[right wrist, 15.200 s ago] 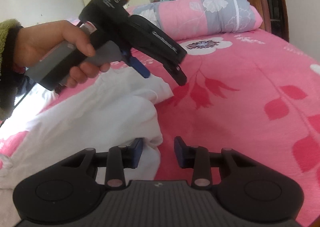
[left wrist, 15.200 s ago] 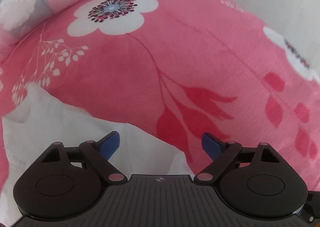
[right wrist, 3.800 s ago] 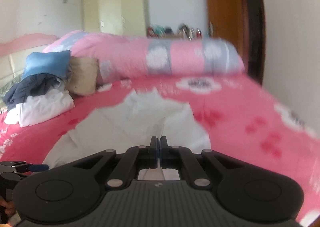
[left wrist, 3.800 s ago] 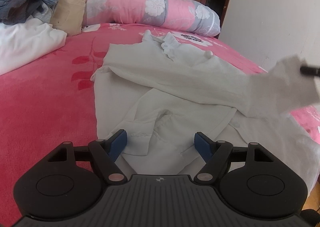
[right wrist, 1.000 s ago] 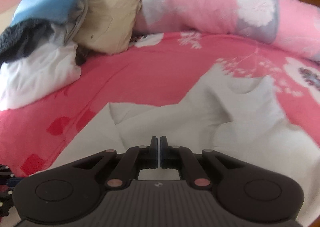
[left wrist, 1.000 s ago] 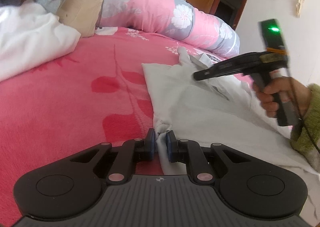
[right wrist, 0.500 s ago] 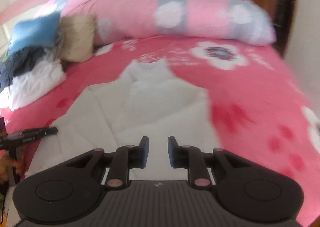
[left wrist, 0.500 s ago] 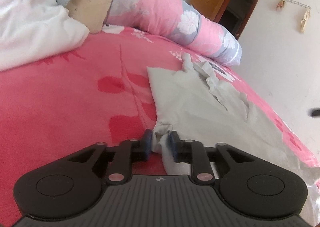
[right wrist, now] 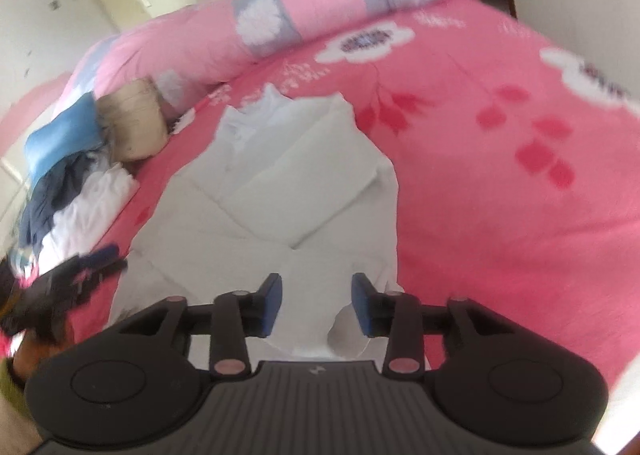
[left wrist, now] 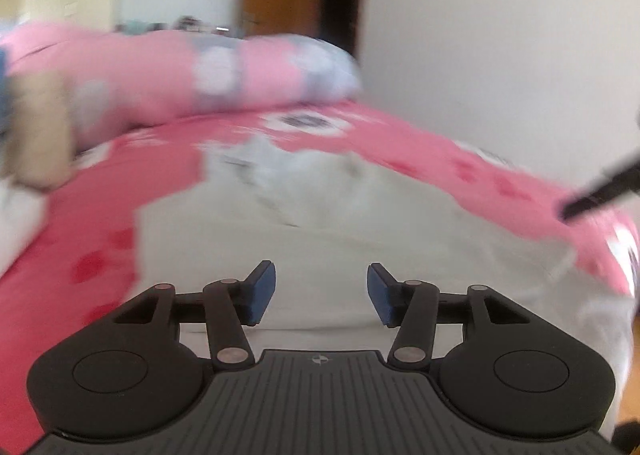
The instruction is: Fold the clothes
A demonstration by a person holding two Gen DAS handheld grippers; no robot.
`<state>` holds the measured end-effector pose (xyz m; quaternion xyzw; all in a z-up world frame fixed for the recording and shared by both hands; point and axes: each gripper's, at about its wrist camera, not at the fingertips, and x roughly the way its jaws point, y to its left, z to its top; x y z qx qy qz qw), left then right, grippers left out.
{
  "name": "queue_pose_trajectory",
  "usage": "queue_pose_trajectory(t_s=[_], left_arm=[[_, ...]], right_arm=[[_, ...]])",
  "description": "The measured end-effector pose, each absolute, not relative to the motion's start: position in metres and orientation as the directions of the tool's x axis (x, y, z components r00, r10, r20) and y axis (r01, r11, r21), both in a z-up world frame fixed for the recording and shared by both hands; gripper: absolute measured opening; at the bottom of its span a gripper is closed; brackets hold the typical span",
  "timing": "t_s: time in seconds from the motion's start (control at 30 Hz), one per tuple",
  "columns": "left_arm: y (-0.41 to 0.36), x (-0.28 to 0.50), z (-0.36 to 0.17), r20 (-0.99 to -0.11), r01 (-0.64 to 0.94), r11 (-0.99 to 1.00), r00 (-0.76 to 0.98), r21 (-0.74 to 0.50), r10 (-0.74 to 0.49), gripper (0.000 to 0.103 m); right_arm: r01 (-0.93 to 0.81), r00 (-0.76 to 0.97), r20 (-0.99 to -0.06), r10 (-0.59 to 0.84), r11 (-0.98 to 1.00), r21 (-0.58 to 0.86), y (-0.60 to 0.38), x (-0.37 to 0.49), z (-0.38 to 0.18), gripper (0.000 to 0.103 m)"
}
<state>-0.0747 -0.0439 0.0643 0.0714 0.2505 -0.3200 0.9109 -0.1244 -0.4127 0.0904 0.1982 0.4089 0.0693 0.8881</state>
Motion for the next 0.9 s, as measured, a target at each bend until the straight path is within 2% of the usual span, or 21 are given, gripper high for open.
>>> queue_pose_trajectory(t_s=[0.23,0.37,0.47,0.53,0.63,0.7,0.77,0.8,0.9], left_arm=[[-0.085,-0.069,0.042,-0.595,0.655,0.753,0.582,-0.06,-0.554,0.051],[-0.095,-0.068,0.031,-0.632,0.661,0.749,0.561,-0.047,-0.535,0.051],[-0.098,-0.071,0.025,-0.647,0.661,0.749,0.555,-0.038,-0.523,0.051],[-0.098,-0.073,0.023,-0.647,0.66,0.75,0.555,-0.039,-0.523,0.051],[-0.097,-0.075,0.023,-0.638,0.656,0.754,0.566,-0.035,-0.522,0.051],[-0.098,-0.079,0.027,-0.622,0.655,0.755,0.585,-0.015,-0.52,0.051],[-0.098,-0.083,0.031,-0.606,0.653,0.757,0.604,0.004,-0.517,0.051],[-0.099,-0.084,0.033,-0.598,0.652,0.758,0.613,0.014,-0.516,0.051],[-0.1,-0.091,0.039,-0.567,0.648,0.76,0.644,0.046,-0.514,0.051]], right_arm=[[0.115,0.619,-0.713,0.329,0.86,0.497,-0.437,-0.078,0.045,0.043],[0.071,0.572,-0.694,0.438,0.816,0.574,-0.439,-0.06,0.029,0.043],[0.013,0.588,-0.688,0.426,0.845,0.534,-0.431,-0.056,0.032,0.034],[-0.023,0.6,-0.674,0.43,0.852,0.523,-0.427,-0.058,0.038,0.019],[-0.032,0.617,-0.678,0.4,0.873,0.487,-0.424,-0.062,0.047,0.018],[-0.011,0.621,-0.702,0.35,0.899,0.438,-0.425,-0.061,0.05,0.022],[0.004,0.595,-0.724,0.35,0.899,0.438,-0.427,-0.059,0.047,0.042],[0.001,0.578,-0.727,0.37,0.891,0.454,-0.427,-0.057,0.044,0.059],[-0.024,0.557,-0.745,0.366,0.905,0.425,-0.419,-0.056,0.037,0.061]])
